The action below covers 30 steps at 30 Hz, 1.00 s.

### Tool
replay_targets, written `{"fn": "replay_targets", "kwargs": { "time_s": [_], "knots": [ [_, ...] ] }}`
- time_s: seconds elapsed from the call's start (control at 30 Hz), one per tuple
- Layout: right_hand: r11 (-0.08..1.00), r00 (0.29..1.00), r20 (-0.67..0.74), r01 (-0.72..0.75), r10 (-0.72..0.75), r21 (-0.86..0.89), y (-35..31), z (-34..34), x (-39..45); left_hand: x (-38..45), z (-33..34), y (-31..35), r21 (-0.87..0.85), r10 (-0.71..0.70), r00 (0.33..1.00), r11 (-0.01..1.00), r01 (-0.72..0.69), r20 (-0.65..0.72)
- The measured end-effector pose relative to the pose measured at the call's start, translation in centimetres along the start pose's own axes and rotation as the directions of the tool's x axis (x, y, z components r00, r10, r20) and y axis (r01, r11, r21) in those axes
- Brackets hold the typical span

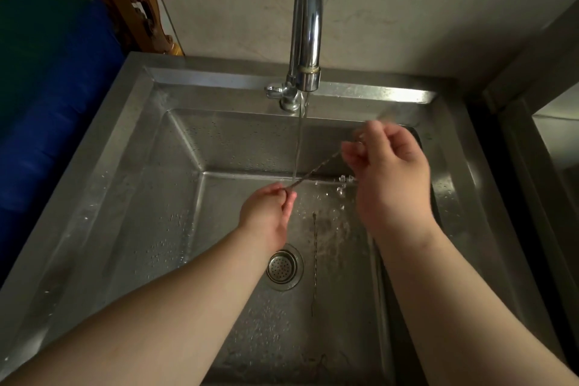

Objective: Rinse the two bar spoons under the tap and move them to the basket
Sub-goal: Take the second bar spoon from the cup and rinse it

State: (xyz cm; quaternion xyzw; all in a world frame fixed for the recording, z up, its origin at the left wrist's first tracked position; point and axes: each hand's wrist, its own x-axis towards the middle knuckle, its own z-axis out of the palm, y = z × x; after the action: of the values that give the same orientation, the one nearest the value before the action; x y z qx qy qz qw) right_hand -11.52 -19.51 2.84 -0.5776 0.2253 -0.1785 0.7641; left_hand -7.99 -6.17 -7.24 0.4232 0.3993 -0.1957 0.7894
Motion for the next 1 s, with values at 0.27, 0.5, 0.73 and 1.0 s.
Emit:
{"fn": "replay_targets", "kwargs": {
  "time_s": [0.27,0.5,0.73,1.0],
  "knots": [
    [0.594,0.681,-0.162,-0.466,0.714,0.656,4.7,-8.1,-4.3,-1.8,2.7,3.9,0.113,0.205,0.972,0.969,-0.218,0.11],
    [0.633,0.615,-0.164,-0.713,0.771,0.303,10.9,-8.1,-9.4,-4.1,3.5,4.4,0.405,0.493,0.79,0.68,-0.611,0.365],
    [0.572,0.978,0.114,-0.006,0.173,-0.82,9.6,-4.9,-8.7,-5.4,3.4,5.5,0.508,0.516,0.694,0.474,-0.72,0.502],
    [0.617,0.968,0.166,0.015,0.188,-0.787,10.7,-1.5,-7.3,-3.9,-0.5,8.6,0.682,0.494,0.619,0.069,-0.728,0.611]
  ]
}}
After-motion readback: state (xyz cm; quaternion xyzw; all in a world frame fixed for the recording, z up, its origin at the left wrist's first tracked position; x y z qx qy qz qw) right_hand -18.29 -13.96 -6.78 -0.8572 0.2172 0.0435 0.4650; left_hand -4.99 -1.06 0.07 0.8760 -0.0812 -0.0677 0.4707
